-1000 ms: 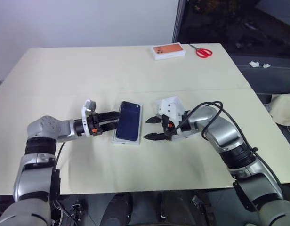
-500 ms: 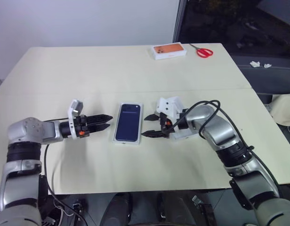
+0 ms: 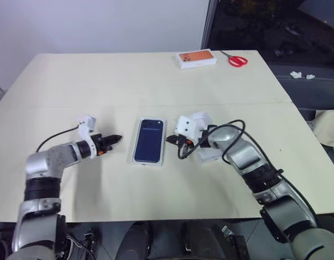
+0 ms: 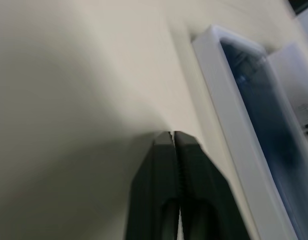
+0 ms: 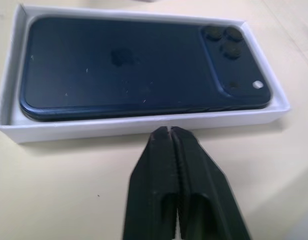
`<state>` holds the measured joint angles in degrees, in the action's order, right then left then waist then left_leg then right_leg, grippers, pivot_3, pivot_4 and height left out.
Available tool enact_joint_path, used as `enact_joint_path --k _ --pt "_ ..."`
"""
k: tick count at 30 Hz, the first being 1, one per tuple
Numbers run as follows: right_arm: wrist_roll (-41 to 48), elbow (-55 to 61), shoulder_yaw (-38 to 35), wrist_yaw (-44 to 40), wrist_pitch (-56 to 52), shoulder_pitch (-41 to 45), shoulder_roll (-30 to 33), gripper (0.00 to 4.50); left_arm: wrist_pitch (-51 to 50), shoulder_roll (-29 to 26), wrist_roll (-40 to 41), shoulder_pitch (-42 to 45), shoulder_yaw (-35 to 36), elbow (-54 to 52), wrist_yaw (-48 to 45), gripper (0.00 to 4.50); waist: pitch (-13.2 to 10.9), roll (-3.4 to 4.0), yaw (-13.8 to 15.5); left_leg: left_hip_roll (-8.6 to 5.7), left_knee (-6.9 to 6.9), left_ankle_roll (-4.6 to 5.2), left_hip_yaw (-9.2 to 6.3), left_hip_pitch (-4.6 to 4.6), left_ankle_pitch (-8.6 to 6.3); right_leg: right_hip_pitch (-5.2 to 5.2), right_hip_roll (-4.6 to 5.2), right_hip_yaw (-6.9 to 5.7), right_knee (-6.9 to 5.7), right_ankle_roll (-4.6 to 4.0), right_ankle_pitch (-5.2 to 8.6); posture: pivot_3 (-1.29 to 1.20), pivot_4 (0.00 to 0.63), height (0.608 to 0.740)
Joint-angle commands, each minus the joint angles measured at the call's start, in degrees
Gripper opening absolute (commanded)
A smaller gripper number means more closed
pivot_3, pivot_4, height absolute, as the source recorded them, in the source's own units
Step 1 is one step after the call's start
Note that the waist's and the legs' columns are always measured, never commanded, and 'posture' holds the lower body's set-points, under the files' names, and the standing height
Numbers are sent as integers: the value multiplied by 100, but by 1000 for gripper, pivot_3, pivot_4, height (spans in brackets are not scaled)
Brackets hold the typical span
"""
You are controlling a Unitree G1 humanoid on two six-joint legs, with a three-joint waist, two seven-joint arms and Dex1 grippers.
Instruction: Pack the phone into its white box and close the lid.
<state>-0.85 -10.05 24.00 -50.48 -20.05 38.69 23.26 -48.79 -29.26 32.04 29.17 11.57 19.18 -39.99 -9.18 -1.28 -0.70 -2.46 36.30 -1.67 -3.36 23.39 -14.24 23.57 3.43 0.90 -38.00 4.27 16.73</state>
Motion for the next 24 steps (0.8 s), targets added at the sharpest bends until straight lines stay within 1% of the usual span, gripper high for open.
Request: enact_joint_path --k 1,3,6,8,14,17,19,24 --pt "-453 -161 175 314 445 -11 -84 0 93 271 -178 44 -384 -209 49 30 0 0 4 0 2 0 0 0 0 -1 0 -1 0 0 0 0 150 740" --pt "-548 -243 217 364 543 -62 -138 0 3 402 -164 25 -510 -378 20 30 0 0 6 -3 3 0 0 -1 0 -5 1 -2 0 0 0 0 150 740" --pt "-551 -249 137 390 561 -95 -188 0 -51 414 -271 -62 -766 -531 -91 30 1 0 -10 -4 5 1 0 -2 0 -7 1 -1 0 0 0 0 150 740" --pt "-573 -276 74 384 583 -105 -140 0 -190 496 -204 -98 -883 -638 -165 30 2 2 -12 -4 5 1 -1 -6 0 -9 0 -1 -1 0 0 0 150 740" --pt "-607 -366 -119 204 713 -143 245 0 -332 860 -238 -53 -1141 -890 -101 30 1 2 66 -9 30 14 -4 -7 -8 -30 3 -7 1 0 0 0 150 740" --pt "-598 -300 -199 -6 734 -266 573 0 -363 991 -270 -46 -1250 -983 -87 30 1 3 128 -10 61 32 -3 -5 -19 -45 4 -8 1 0 0 0 150 740" --pt "-517 -115 -251 -210 648 -405 761 0 -233 1065 -358 -2 -1298 -917 -84 30 2 3 160 -12 72 37 -4 -5 -22 -53 7 -10 4 0 0 0 150 740" --pt "-551 215 -347 -378 542 -654 1030 0 -137 1193 -443 263 -1260 -566 -83 30 2 3 156 -18 79 46 -7 -6 -28 -67 12 -16 13 1 0 0 150 740"
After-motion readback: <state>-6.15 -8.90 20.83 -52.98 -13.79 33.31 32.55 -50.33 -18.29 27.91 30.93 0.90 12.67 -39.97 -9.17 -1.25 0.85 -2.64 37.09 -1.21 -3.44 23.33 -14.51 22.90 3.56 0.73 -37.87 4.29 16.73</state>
